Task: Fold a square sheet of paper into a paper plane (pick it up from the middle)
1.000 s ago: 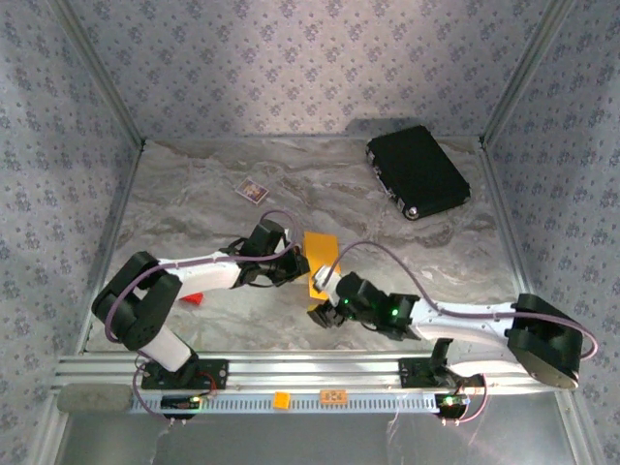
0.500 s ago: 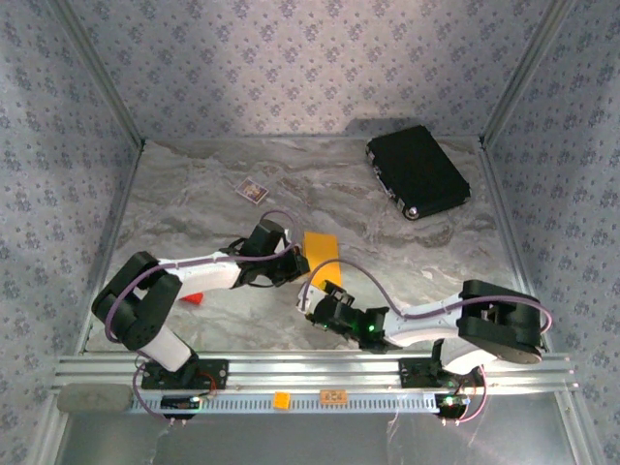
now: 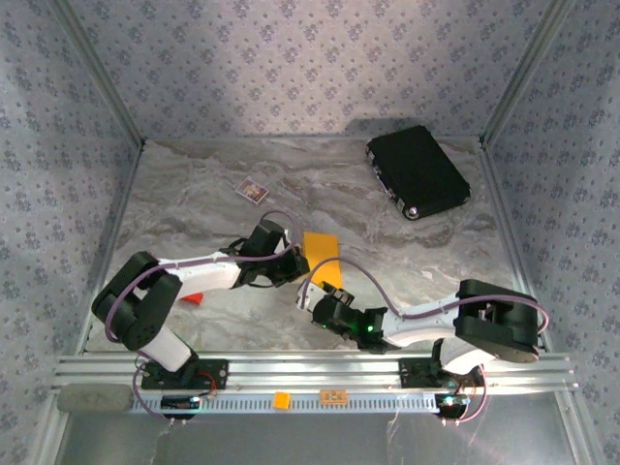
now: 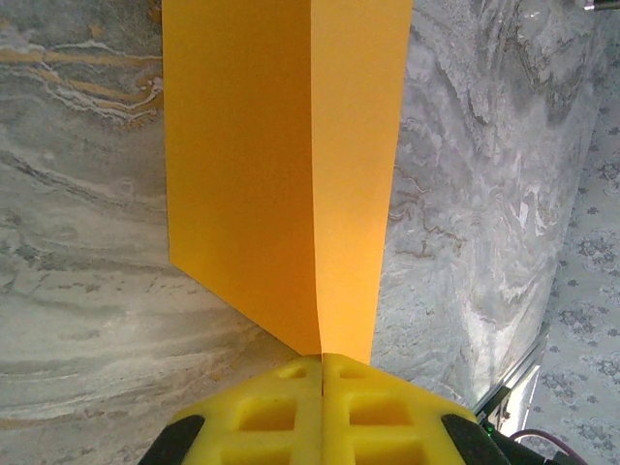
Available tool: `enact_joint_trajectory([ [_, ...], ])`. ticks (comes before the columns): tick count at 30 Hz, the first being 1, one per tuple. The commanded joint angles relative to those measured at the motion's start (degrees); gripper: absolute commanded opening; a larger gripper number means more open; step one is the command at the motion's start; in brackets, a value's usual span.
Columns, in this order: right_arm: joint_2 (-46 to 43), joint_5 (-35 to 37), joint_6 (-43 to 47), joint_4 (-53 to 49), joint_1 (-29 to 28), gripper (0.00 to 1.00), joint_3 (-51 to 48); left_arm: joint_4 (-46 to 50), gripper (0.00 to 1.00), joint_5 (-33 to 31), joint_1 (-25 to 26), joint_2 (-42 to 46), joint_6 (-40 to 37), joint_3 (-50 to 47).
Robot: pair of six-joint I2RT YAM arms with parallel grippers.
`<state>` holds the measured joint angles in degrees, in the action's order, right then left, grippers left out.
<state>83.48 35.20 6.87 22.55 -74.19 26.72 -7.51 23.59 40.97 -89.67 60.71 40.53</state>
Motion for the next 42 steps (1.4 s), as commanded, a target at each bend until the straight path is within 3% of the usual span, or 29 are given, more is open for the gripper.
enact_joint_trajectory([
  [1,-1.39,1.36,-1.76,-0.07,-0.24,0.3,-0.43,-0.04,0.04,0.66,-0.14,-0.08,-0.36,-0.42],
  [19,-1.28,0.53,-3.05,-1.08,0.36,0.05,0.06,0.52,0.06,0.45,-0.13,0.31,-0.44,-0.28],
  [23,-1.51,-0.34,-4.42,-2.54,0.88,0.02,0.6,2.32,0.13,-0.65,-0.2,1.34,-1.15,-0.1],
  [25,-1.96,-1.76,-5.43,-3.53,1.39,0.0,0.77,4.34,0.27,-1.69,-0.38,2.16,-1.67,0.16],
  [28,-3.8,-8.83,-9.09,-5.91,3.97,0.0,1.11,8.25,0.41,-4.79,-0.96,4.43,-2.55,0.42],
  [31,-6.31,-20.21,-14.49,-7.04,8.78,0.0,1.25,12.44,0.53,-7.67,-1.95,7.61,-3.69,0.55],
  [36,-7.51,-39.74,-22.31,-9.91,17.06,0.0,2.83,16.54,0.54,-8.87,-3.91,11.03,-5.5,0.86],
  [42,-4.24,-53.28,-30.25,-12.73,23.87,0.0,6.51,17.65,0.53,-8.4,-5.49,12.83,-6.63,1.38],
])
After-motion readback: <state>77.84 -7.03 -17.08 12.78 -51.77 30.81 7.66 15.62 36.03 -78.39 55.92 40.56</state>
